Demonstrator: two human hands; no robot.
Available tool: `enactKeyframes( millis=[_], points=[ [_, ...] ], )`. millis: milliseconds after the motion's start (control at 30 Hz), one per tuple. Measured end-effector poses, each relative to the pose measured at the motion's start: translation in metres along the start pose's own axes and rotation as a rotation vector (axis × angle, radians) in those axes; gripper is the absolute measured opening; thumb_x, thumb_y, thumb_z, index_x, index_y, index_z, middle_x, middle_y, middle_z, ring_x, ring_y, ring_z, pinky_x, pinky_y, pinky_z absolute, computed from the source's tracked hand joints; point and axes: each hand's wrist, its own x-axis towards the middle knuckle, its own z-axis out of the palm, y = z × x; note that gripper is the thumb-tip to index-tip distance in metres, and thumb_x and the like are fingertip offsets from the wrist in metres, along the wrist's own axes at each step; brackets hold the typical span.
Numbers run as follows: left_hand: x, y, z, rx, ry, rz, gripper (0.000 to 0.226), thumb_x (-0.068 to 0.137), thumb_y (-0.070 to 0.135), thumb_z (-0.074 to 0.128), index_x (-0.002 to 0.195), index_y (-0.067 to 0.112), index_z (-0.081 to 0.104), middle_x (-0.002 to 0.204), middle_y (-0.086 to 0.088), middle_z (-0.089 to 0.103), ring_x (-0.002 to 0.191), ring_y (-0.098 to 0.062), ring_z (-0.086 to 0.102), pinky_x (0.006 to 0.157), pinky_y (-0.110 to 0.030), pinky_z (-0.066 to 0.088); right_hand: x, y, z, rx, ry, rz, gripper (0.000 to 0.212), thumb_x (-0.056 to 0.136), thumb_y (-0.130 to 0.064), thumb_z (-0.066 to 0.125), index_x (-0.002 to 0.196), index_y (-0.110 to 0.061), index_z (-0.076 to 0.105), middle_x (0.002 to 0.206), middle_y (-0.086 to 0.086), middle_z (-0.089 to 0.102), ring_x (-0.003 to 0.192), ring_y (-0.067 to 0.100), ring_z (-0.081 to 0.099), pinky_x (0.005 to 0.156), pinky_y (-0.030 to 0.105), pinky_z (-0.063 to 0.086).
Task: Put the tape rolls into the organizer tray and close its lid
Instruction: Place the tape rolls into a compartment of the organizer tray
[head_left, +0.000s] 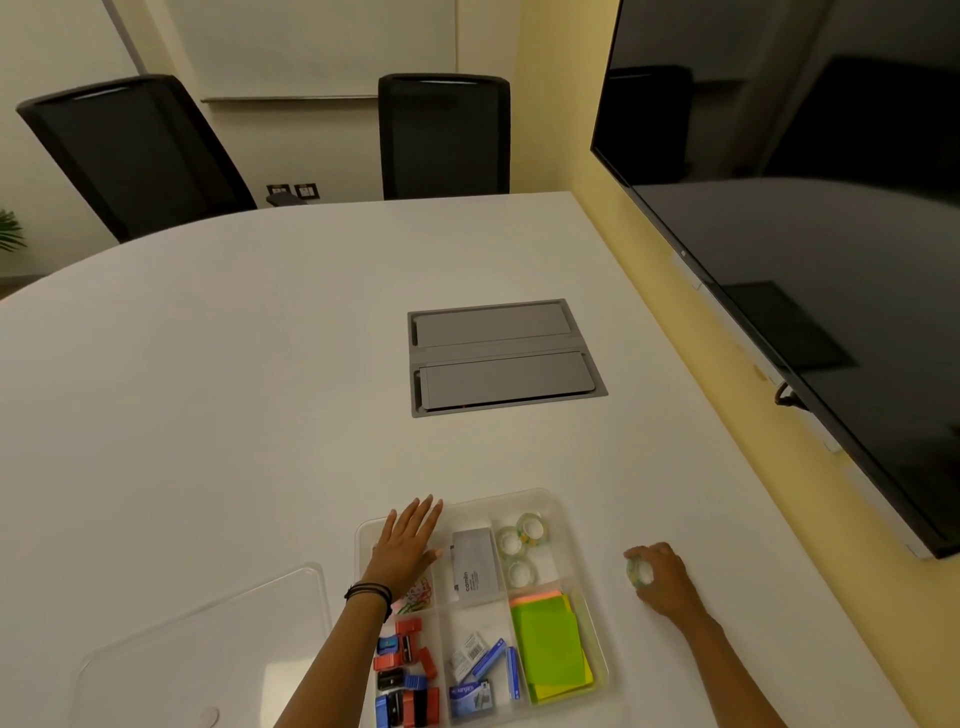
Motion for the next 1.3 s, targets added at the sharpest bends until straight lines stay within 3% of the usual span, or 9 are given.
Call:
enactKeyframes(
  millis=[100,233,367,467,667,867,1000,1133,1300],
  points=[
    [0.0,0.001,0.0,-0.012,0.004,-0.004,0.122,0.067,0.031,0.081,0.146,0.026,-0.01,0.131,-0.015,0.053,0.115,-0.035,0.053,0.091,-0.052,0.031,0.001,-0.026,-0.013,0.272,-0.094,0.079,0.038,0.07,0.002,0.072,0.105,-0.012,0.062,0.104,0.011,0.056,0.097,0.022,0.052,0.07,0.023,0.044],
    [-0.002,0.001,-0.001,-0.029,-0.007,-0.01,0.12,0.069,0.03,0.08,0.146,0.028,-0.012,0.132,-0.016,0.052,0.116,-0.036,0.052,0.091,-0.053,0.03,-0.005,-0.068,-0.03,0.707,-0.178,0.082,0.031,0.08,-0.01,0.066,0.11,-0.015,0.06,0.104,0.014,0.06,0.094,0.022,0.058,0.073,0.026,0.05],
    [-0.003,0.0,0.0,-0.014,0.04,0.004,0.118,0.072,0.028,0.078,0.145,0.029,-0.014,0.134,-0.017,0.05,0.118,-0.037,0.049,0.093,-0.055,0.027,-0.007,-0.097,-0.036,1.081,-0.302,-0.034,0.069,0.05,-0.042,0.085,0.11,-0.019,0.062,0.089,0.001,0.072,0.086,0.016,0.067,0.075,0.028,0.058],
    [-0.001,0.002,-0.001,-0.008,0.015,-0.01,0.124,0.065,0.031,0.083,0.147,0.025,-0.009,0.13,-0.016,0.054,0.114,-0.035,0.054,0.089,-0.053,0.034,-0.005,-0.114,-0.031,1.121,-0.349,-0.09,0.073,0.047,-0.042,0.087,0.111,-0.018,0.062,0.09,0.001,0.072,0.085,0.015,0.067,0.075,0.027,0.058],
    [-0.001,0.004,-0.003,0.029,0.007,-0.029,0.126,0.059,0.037,0.085,0.147,0.02,-0.004,0.126,-0.012,0.058,0.111,-0.03,0.058,0.089,-0.047,0.036,-0.006,-0.141,-0.014,0.731,-0.397,-0.113,0.031,0.082,-0.009,0.063,0.112,-0.018,0.059,0.1,0.006,0.062,0.09,0.014,0.062,0.076,0.022,0.055],
    [-0.001,0.005,-0.004,0.036,0.006,-0.033,0.127,0.057,0.038,0.085,0.147,0.02,-0.003,0.125,-0.012,0.059,0.11,-0.029,0.059,0.088,-0.047,0.037,-0.002,-0.144,0.016,0.176,-0.308,-0.25,0.041,0.075,-0.009,0.069,0.112,-0.019,0.056,0.106,0.004,0.052,0.094,0.016,0.051,0.076,0.017,0.043],
    [-0.001,0.004,-0.003,0.053,0.02,-0.037,0.126,0.058,0.039,0.084,0.147,0.019,-0.002,0.126,-0.011,0.059,0.11,-0.028,0.058,0.088,-0.045,0.04,0.0,-0.142,0.027,-0.067,-0.278,-0.348,0.042,0.074,-0.005,0.065,0.113,-0.016,0.054,0.106,0.004,0.046,0.101,0.022,0.052,0.086,0.03,0.046],
    [-0.001,0.003,-0.003,0.067,0.014,-0.032,0.113,0.069,0.043,0.075,0.147,0.018,-0.003,0.126,-0.008,0.059,0.111,-0.025,0.058,0.089,-0.044,0.044,0.003,-0.139,0.029,-0.269,-0.293,-0.397,0.042,0.074,-0.001,0.06,0.113,-0.015,0.052,0.115,0.011,0.049,0.103,0.026,0.051,0.081,0.037,0.046],
    [-0.001,0.001,0.001,0.019,-0.013,-0.058,0.123,0.061,0.041,0.082,0.147,0.02,-0.003,0.128,-0.01,0.057,0.113,-0.027,0.056,0.111,-0.038,0.011,0.006,-0.134,0.034,-0.493,-0.334,-0.453,0.039,0.079,0.006,0.051,0.114,-0.012,0.05,0.123,0.012,0.045,0.106,0.028,0.048,0.068,0.029,0.035]
  ],
)
